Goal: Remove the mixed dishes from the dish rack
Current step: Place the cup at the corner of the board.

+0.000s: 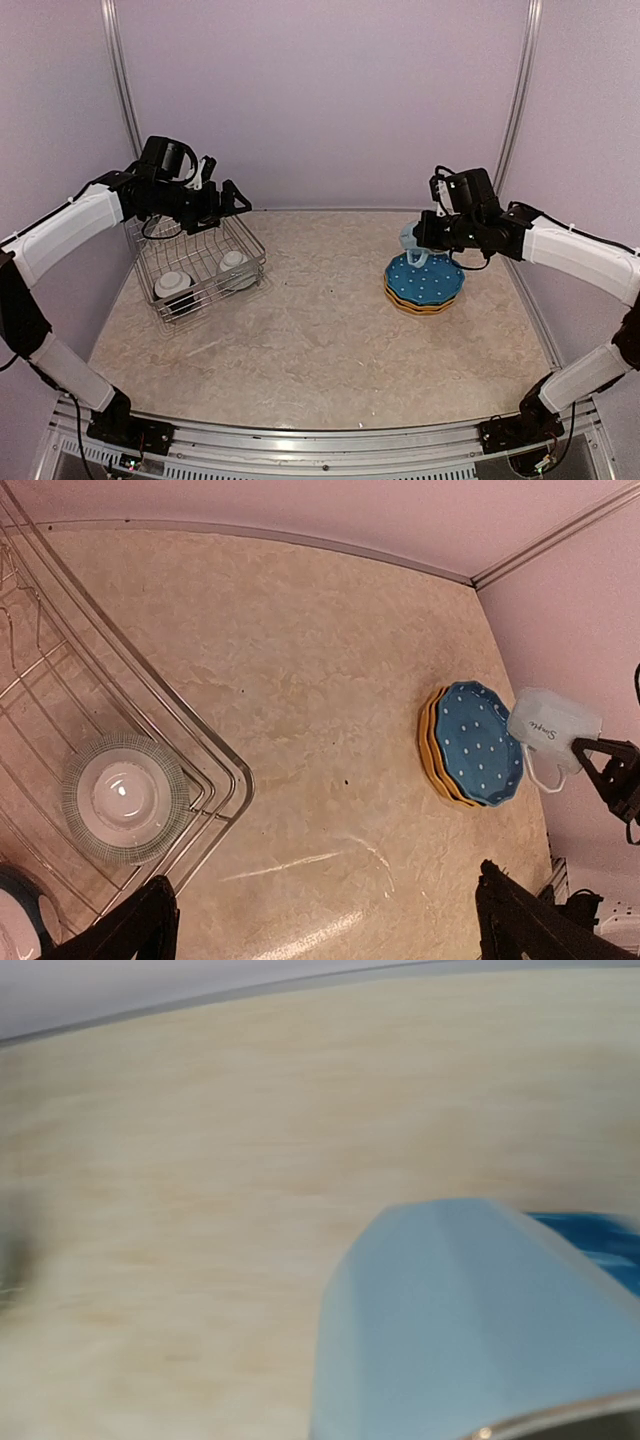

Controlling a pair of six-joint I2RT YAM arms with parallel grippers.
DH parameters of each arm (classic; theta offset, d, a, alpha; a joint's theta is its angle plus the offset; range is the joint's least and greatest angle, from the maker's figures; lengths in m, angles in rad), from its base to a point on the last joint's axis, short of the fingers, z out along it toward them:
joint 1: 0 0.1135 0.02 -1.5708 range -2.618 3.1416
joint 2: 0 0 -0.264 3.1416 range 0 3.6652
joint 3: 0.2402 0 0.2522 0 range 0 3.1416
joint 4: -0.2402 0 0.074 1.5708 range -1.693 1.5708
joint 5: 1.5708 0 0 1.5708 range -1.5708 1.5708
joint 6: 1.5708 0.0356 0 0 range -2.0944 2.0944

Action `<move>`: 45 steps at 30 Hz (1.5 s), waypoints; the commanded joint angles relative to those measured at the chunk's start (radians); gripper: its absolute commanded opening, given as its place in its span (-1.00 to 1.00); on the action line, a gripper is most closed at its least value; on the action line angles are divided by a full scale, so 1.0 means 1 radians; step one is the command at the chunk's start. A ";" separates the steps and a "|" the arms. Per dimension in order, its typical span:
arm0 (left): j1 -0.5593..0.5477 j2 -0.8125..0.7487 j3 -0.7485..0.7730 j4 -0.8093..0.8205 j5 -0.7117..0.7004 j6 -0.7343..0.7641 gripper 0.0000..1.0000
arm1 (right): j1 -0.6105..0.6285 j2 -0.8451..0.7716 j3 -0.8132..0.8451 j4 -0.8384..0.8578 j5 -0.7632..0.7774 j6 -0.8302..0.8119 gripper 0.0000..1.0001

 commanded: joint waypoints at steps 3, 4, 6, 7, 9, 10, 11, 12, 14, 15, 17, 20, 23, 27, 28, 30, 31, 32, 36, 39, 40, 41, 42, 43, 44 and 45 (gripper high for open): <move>-0.020 -0.027 0.034 -0.039 -0.056 0.025 0.98 | -0.069 -0.145 0.057 -0.332 0.362 -0.115 -1.00; -0.023 -0.026 0.037 -0.043 -0.061 0.027 0.98 | -0.091 -0.159 0.054 -0.359 0.383 -0.120 -1.00; -0.030 -0.026 0.036 -0.047 -0.080 0.033 0.98 | -0.154 -0.174 0.057 -0.427 0.395 -0.124 -1.00; -0.032 -0.025 0.038 -0.048 -0.082 0.035 0.98 | -0.184 -0.178 0.055 -0.451 0.390 -0.128 -1.00; -0.035 -0.018 0.046 -0.059 -0.084 0.035 0.98 | -0.243 -0.187 0.045 -0.477 0.358 -0.151 -1.00; -0.039 -0.013 0.049 -0.065 -0.092 0.036 0.98 | -0.271 -0.188 0.035 -0.485 0.330 -0.163 -1.00; -0.046 -0.012 0.050 -0.067 -0.104 0.041 0.98 | -0.300 -0.186 0.031 -0.495 0.300 -0.170 -1.00; -0.052 -0.012 0.050 -0.067 -0.116 0.046 0.98 | -0.322 -0.181 0.028 -0.503 0.271 -0.175 -1.00; -0.056 -0.009 0.052 -0.071 -0.119 0.049 0.98 | -0.358 -0.167 0.013 -0.506 0.223 -0.192 -1.00; -0.058 -0.006 0.055 -0.076 -0.119 0.049 0.98 | -0.373 -0.159 0.003 -0.503 0.197 -0.204 -1.00; -0.067 -0.003 0.057 -0.080 -0.141 0.056 0.98 | -0.403 -0.127 -0.005 -0.508 0.149 -0.226 -1.00; -0.073 0.002 0.060 -0.085 -0.157 0.063 0.98 | -0.416 -0.089 -0.015 -0.505 0.111 -0.246 -1.00; -0.085 0.012 0.069 -0.103 -0.189 0.076 0.98 | -0.431 -0.057 -0.024 -0.476 0.054 -0.268 -1.00; -0.100 0.026 0.076 -0.114 -0.210 0.084 0.98 | -0.434 -0.022 -0.032 -0.439 0.020 -0.281 -1.00; -0.107 0.028 0.079 -0.119 -0.219 0.086 0.98 | -0.438 -0.012 -0.034 -0.434 0.022 -0.283 -1.00; -0.115 0.030 0.079 -0.119 -0.233 0.095 0.98 | -0.448 0.014 -0.034 -0.428 0.032 -0.291 -1.00; -0.116 0.032 0.079 -0.119 -0.233 0.095 0.98 | -0.458 0.024 -0.035 -0.418 0.024 -0.299 -1.00; -0.116 0.033 0.079 -0.119 -0.233 0.094 0.98 | -0.467 0.031 -0.036 -0.405 0.011 -0.309 -1.00; -0.119 0.040 0.085 -0.125 -0.233 0.095 0.98 | -0.495 0.095 0.004 -0.389 -0.010 -0.344 -1.00; -0.118 0.045 0.086 -0.129 -0.235 0.098 0.98 | -0.500 0.156 0.049 -0.407 -0.026 -0.363 -1.00; -0.119 0.049 0.090 -0.135 -0.239 0.100 0.98 | -0.500 0.174 0.059 -0.414 -0.024 -0.368 -1.00; -0.120 0.055 0.096 -0.142 -0.243 0.101 0.98 | -0.499 0.189 0.066 -0.420 -0.019 -0.370 -1.00; -0.120 0.058 0.100 -0.146 -0.246 0.103 0.98 | -0.499 0.200 0.074 -0.427 -0.008 -0.371 -1.00; -0.121 0.063 0.102 -0.150 -0.252 0.105 0.98 | -0.500 0.207 0.076 -0.434 0.001 -0.368 -1.00; -0.120 0.068 0.106 -0.156 -0.261 0.106 0.98 | -0.499 0.212 0.079 -0.437 0.003 -0.370 -1.00; -0.120 0.076 0.112 -0.165 -0.273 0.106 0.98 | -0.500 0.215 0.079 -0.438 0.004 -0.370 -1.00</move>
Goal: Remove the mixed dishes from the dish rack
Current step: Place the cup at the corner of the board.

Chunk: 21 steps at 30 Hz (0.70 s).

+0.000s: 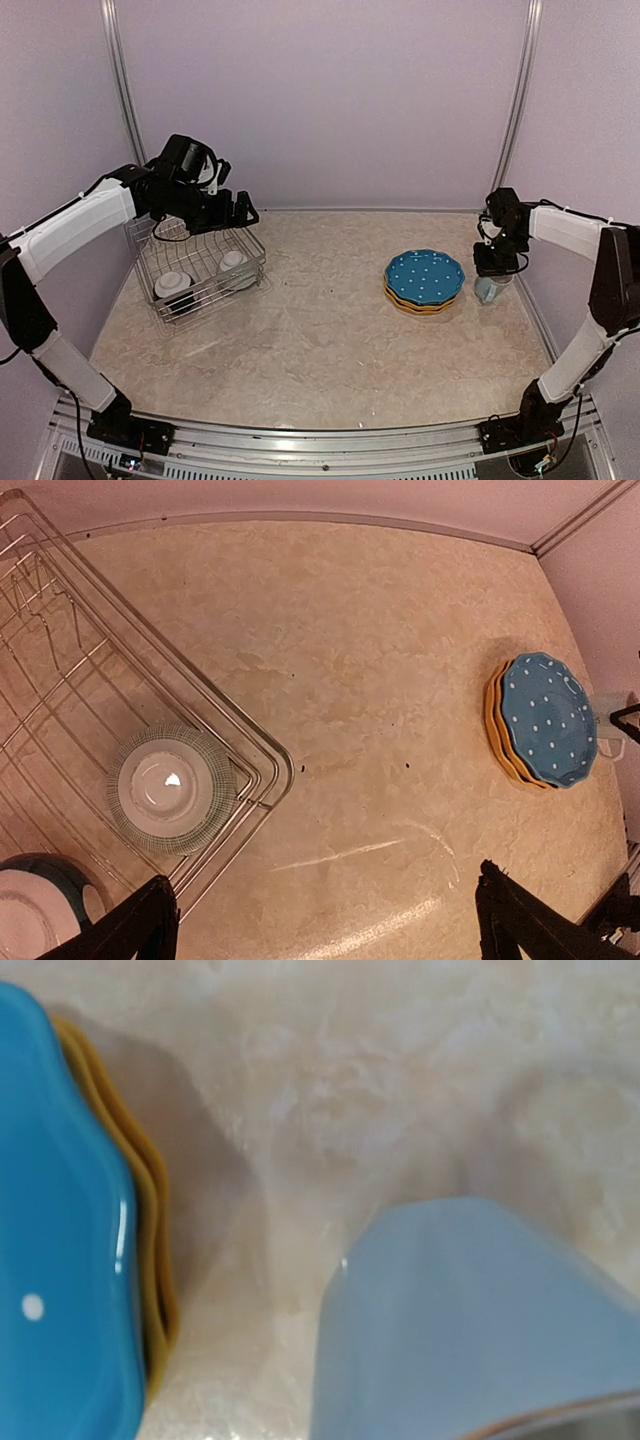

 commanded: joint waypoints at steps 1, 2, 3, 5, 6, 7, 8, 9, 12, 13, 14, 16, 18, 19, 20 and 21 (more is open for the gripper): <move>-0.007 0.037 0.045 -0.057 -0.051 0.022 0.98 | -0.006 0.019 0.031 0.003 0.024 -0.022 -1.00; -0.007 0.044 0.054 -0.066 -0.059 0.022 0.98 | -0.007 0.017 0.032 0.002 0.030 -0.020 -0.92; -0.005 0.055 0.058 -0.071 -0.063 0.022 0.98 | -0.007 0.014 0.033 0.000 0.025 -0.019 -0.79; -0.001 0.067 0.064 -0.079 -0.067 0.021 0.98 | -0.007 0.005 0.031 -0.002 0.013 -0.016 -0.56; -0.001 0.074 0.071 -0.089 -0.074 0.018 0.98 | -0.007 -0.002 0.029 -0.001 0.008 -0.014 -0.46; 0.001 0.088 0.081 -0.101 -0.081 0.015 0.98 | -0.006 -0.010 0.028 0.001 0.009 -0.013 -0.37; 0.003 0.099 0.089 -0.108 -0.087 0.014 0.98 | -0.007 -0.017 0.027 0.002 0.010 -0.011 -0.32; 0.006 0.105 0.093 -0.110 -0.084 0.014 0.98 | -0.007 -0.024 0.028 0.001 0.008 -0.011 -0.29; 0.022 0.128 0.106 -0.124 -0.082 0.011 0.98 | -0.007 -0.043 0.029 -0.006 -0.001 -0.009 -0.17; 0.028 0.134 0.114 -0.132 -0.087 0.011 0.98 | -0.007 -0.052 0.029 -0.008 -0.001 -0.008 -0.10; 0.033 0.147 0.119 -0.140 -0.089 0.010 0.98 | -0.007 -0.060 0.030 -0.010 0.000 -0.008 -0.06; 0.047 0.161 0.129 -0.150 -0.088 0.007 0.98 | -0.005 -0.080 0.028 -0.010 -0.004 -0.001 0.03; 0.063 0.178 0.144 -0.167 -0.081 0.001 0.98 | -0.005 -0.107 0.025 -0.007 -0.012 0.005 0.15; 0.070 0.191 0.155 -0.180 -0.075 -0.002 0.98 | -0.001 -0.121 0.025 -0.007 -0.013 0.007 0.23; 0.077 0.202 0.168 -0.194 -0.066 -0.004 0.98 | 0.000 -0.134 0.025 -0.008 -0.012 0.009 0.31; 0.081 0.223 0.182 -0.210 -0.063 -0.008 0.98 | 0.003 -0.147 0.025 -0.009 -0.010 0.009 0.39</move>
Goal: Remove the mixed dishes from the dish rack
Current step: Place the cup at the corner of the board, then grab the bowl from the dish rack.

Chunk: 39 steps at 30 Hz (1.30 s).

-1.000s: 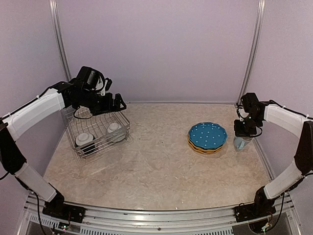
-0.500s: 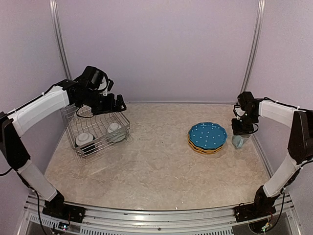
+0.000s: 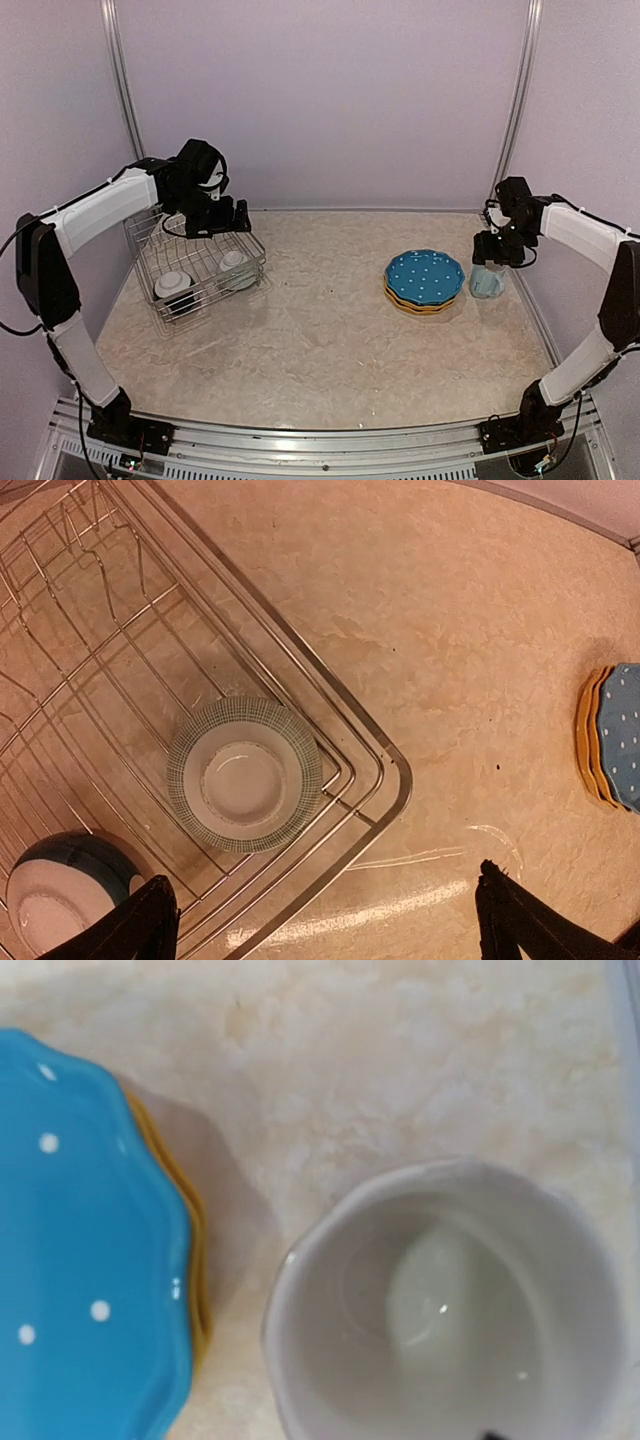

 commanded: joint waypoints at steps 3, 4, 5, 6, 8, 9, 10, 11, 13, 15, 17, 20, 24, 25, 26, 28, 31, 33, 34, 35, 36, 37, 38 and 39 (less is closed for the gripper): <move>0.029 0.103 0.090 -0.124 -0.007 -0.029 0.95 | 0.008 -0.108 0.012 -0.022 0.006 0.015 0.56; 0.029 0.116 0.100 -0.139 -0.015 -0.036 0.94 | 0.010 -0.120 0.012 -0.023 0.011 0.017 0.60; 0.030 0.131 0.107 -0.150 -0.016 -0.040 0.93 | 0.011 -0.131 0.011 -0.025 0.015 0.020 0.63; 0.029 0.147 0.113 -0.161 -0.017 -0.044 0.90 | 0.014 -0.144 0.011 -0.027 0.015 0.022 0.66; 0.030 0.166 0.124 -0.173 -0.038 -0.049 0.87 | 0.018 -0.168 0.012 -0.026 0.013 0.026 0.71; 0.031 0.172 0.129 -0.178 -0.040 -0.052 0.85 | 0.023 -0.180 0.011 -0.025 0.009 0.028 0.73; 0.031 0.183 0.133 -0.179 -0.038 -0.055 0.84 | 0.028 -0.191 0.011 -0.023 0.004 0.031 0.75; 0.033 0.189 0.137 -0.183 -0.036 -0.058 0.82 | 0.031 -0.202 0.011 -0.021 -0.002 0.034 0.76; 0.037 0.210 0.146 -0.189 -0.035 -0.066 0.80 | 0.040 -0.223 0.014 -0.016 -0.010 0.040 0.77; 0.045 0.227 0.155 -0.193 -0.034 -0.071 0.79 | 0.052 -0.236 0.018 -0.010 -0.015 0.044 0.78; 0.049 0.248 0.168 -0.194 -0.036 -0.074 0.76 | 0.061 -0.244 0.023 -0.006 -0.015 0.046 0.79; 0.056 0.284 0.191 -0.198 -0.033 -0.077 0.71 | 0.072 -0.250 0.026 -0.003 -0.013 0.051 0.79; 0.061 0.324 0.226 -0.219 -0.052 -0.091 0.71 | 0.086 -0.253 0.027 0.002 -0.012 0.057 0.79; 0.062 0.332 0.236 -0.226 -0.058 -0.097 0.71 | 0.090 -0.255 0.025 0.002 -0.011 0.058 0.79; 0.062 0.342 0.244 -0.232 -0.065 -0.103 0.73 | 0.092 -0.255 0.023 0.004 -0.010 0.058 0.80; 0.062 0.363 0.261 -0.244 -0.076 -0.109 0.74 | 0.098 -0.258 0.019 0.011 -0.010 0.059 0.80; 0.061 0.386 0.283 -0.255 -0.080 -0.114 0.75 | 0.102 -0.258 0.013 0.015 -0.010 0.062 0.80; 0.062 0.402 0.301 -0.266 -0.084 -0.115 0.74 | 0.104 -0.258 0.013 0.018 -0.013 0.062 0.80; 0.062 0.415 0.309 -0.271 -0.085 -0.114 0.74 | 0.108 -0.258 0.013 0.020 -0.012 0.063 0.80; 0.061 0.423 0.315 -0.275 -0.084 -0.114 0.73 | 0.109 -0.258 0.012 0.022 -0.013 0.065 0.80; 0.062 0.430 0.322 -0.279 -0.085 -0.113 0.72 | 0.110 -0.258 0.012 0.025 -0.012 0.063 0.80; 0.061 0.436 0.327 -0.281 -0.085 -0.113 0.71 | 0.110 -0.258 0.011 0.026 -0.012 0.063 0.80; 0.061 0.444 0.330 -0.284 -0.084 -0.113 0.69 | 0.111 -0.259 0.010 0.026 -0.012 0.063 0.80; 0.063 0.448 0.334 -0.283 -0.080 -0.113 0.67 | 0.111 -0.258 0.009 0.026 -0.012 0.063 0.80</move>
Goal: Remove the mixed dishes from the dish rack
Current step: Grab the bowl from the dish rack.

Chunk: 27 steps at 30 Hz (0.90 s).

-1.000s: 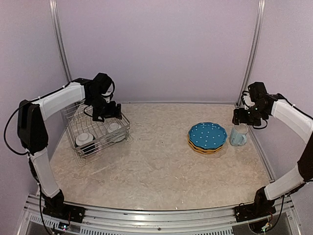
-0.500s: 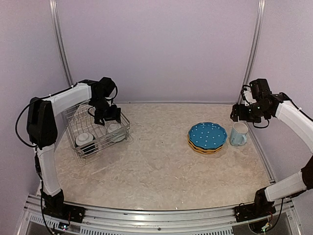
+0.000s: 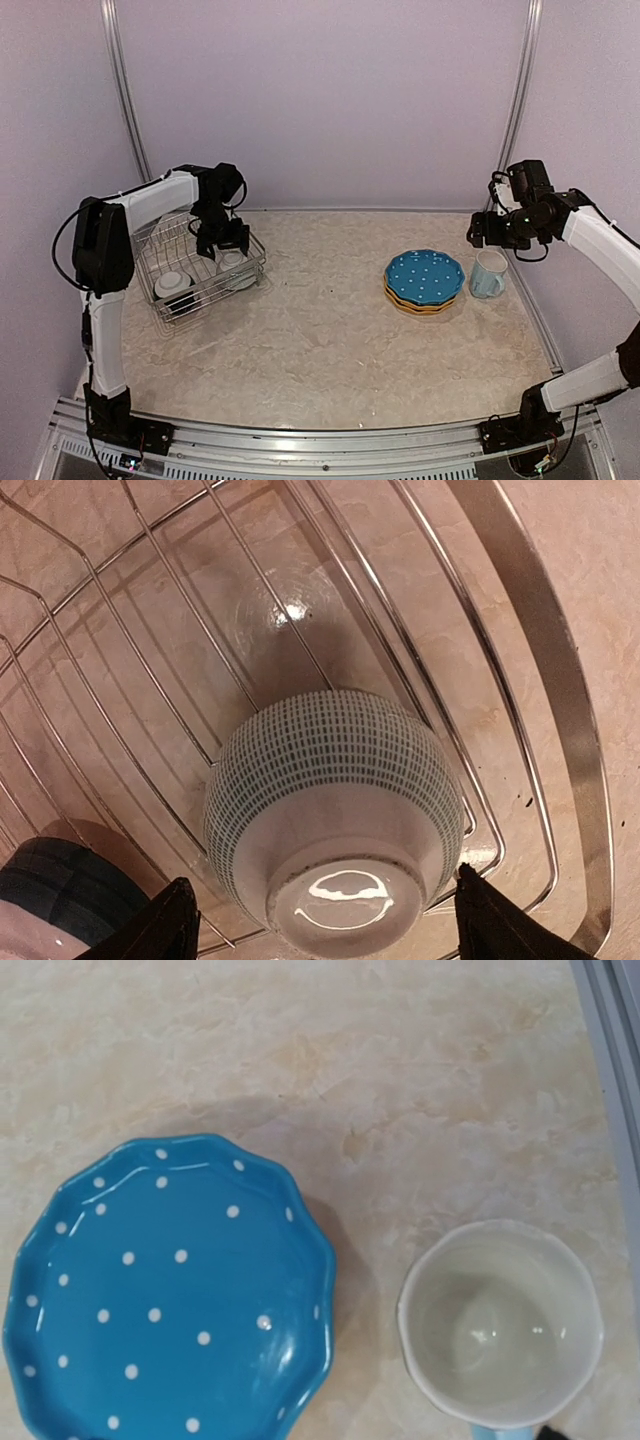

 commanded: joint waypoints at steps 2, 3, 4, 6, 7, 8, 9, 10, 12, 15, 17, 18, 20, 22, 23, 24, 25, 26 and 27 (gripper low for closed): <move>0.007 0.045 0.039 -0.037 -0.005 -0.010 0.61 | 0.013 -0.019 0.003 0.015 -0.004 0.013 0.80; 0.006 0.049 0.044 -0.040 0.001 -0.010 0.60 | 0.012 -0.019 0.003 0.016 -0.003 0.012 0.80; 0.007 0.055 0.049 -0.043 0.009 -0.010 0.59 | 0.013 -0.021 0.001 0.016 -0.002 0.012 0.80; 0.008 0.062 0.052 -0.048 0.018 -0.011 0.54 | 0.014 -0.021 0.001 0.015 -0.003 0.013 0.80; 0.008 0.063 0.051 -0.047 0.019 -0.010 0.50 | 0.014 -0.021 0.001 0.016 -0.002 0.013 0.80; 0.008 0.065 0.052 -0.049 0.019 -0.010 0.47 | 0.013 -0.020 0.000 0.017 -0.002 0.013 0.80; 0.006 0.066 0.053 -0.051 0.016 -0.008 0.45 | 0.014 -0.023 -0.001 0.018 -0.003 0.014 0.81; 0.006 0.067 0.055 -0.052 0.013 -0.007 0.43 | 0.013 -0.022 -0.002 0.020 -0.005 0.016 0.81; 0.003 0.071 0.059 -0.057 0.010 -0.006 0.34 | 0.016 -0.022 -0.005 0.023 -0.008 0.018 0.81; -0.004 0.071 0.063 -0.065 -0.002 -0.005 0.19 | 0.019 -0.021 -0.004 0.022 -0.008 0.021 0.81; -0.012 0.067 0.064 -0.073 -0.016 -0.005 0.10 | 0.021 -0.020 0.000 0.019 -0.005 0.022 0.81; -0.016 0.065 0.062 -0.073 -0.020 -0.004 0.06 | 0.023 -0.021 0.004 0.018 -0.005 0.023 0.81; -0.018 0.054 0.061 -0.074 -0.021 -0.003 -0.02 | 0.024 -0.022 0.008 0.016 -0.003 0.024 0.81; -0.016 0.038 0.057 -0.073 -0.022 -0.004 -0.09 | 0.028 -0.022 0.011 0.014 -0.002 0.028 0.81; -0.017 0.032 0.055 -0.071 -0.022 -0.003 -0.12 | 0.030 -0.023 0.014 0.013 -0.002 0.030 0.81; -0.014 0.024 0.054 -0.071 -0.024 -0.002 -0.15 | 0.033 -0.021 0.015 0.013 -0.002 0.032 0.81; -0.012 0.018 0.052 -0.070 -0.024 -0.002 -0.16 | 0.036 -0.020 0.017 0.013 0.001 0.034 0.81; -0.009 0.008 0.049 -0.068 -0.022 -0.002 -0.19 | 0.039 -0.018 0.019 0.013 0.000 0.037 0.81; -0.006 0.000 0.045 -0.067 -0.022 -0.002 -0.20 | 0.043 -0.016 0.020 0.013 0.001 0.040 0.81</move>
